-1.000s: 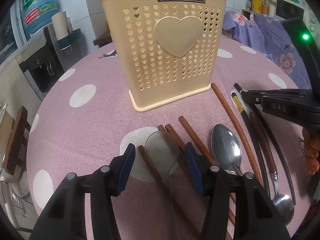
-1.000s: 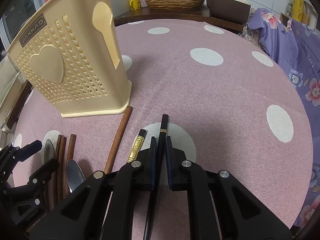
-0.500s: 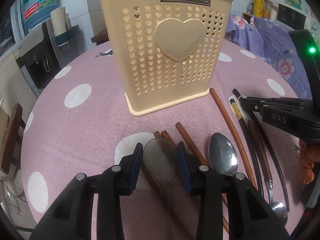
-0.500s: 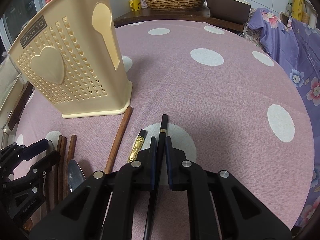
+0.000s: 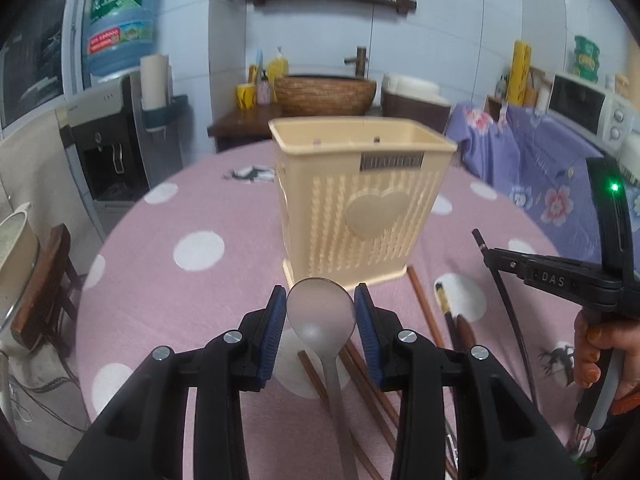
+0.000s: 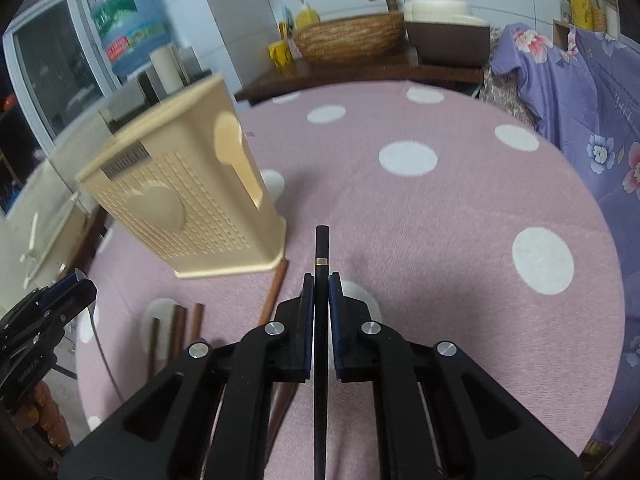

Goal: Organize utensils
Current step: 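Lift and carry the black chopstick and silver spoon over the cream basket with both tools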

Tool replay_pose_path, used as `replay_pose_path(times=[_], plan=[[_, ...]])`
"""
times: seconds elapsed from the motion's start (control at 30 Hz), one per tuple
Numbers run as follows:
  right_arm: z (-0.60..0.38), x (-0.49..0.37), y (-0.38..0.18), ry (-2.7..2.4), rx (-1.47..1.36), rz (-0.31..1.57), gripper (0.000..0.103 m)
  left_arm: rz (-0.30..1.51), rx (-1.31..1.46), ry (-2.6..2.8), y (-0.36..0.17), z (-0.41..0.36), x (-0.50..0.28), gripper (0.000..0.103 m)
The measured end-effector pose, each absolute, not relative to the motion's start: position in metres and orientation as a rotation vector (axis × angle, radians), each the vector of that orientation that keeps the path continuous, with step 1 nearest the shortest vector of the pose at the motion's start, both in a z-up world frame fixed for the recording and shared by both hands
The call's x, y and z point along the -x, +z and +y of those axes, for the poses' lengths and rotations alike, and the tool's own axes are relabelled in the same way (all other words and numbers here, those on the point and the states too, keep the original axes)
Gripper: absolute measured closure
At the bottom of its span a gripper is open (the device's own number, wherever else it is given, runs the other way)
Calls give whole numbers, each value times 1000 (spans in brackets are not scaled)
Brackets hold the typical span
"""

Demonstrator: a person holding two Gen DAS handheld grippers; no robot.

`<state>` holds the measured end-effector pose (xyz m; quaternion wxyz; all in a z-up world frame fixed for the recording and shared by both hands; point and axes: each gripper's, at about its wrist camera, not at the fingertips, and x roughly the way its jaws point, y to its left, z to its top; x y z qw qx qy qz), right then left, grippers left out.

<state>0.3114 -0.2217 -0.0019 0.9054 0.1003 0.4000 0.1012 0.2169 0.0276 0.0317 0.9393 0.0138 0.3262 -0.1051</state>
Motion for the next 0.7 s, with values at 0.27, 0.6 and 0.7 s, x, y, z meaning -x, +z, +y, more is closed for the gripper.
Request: replay_pose_path(times=[0.27, 0.6, 0.7], plan=[[-237, -271, 64, 270, -212, 650, 95, 582, -29, -220, 57, 29, -201, 68], [-239, -251, 89, 305, -191, 607, 95, 573, -30, -228, 60, 30, -201, 68], [-241, -250, 91, 309, -194, 606, 95, 564, -37, -229, 62, 29, -198, 68]])
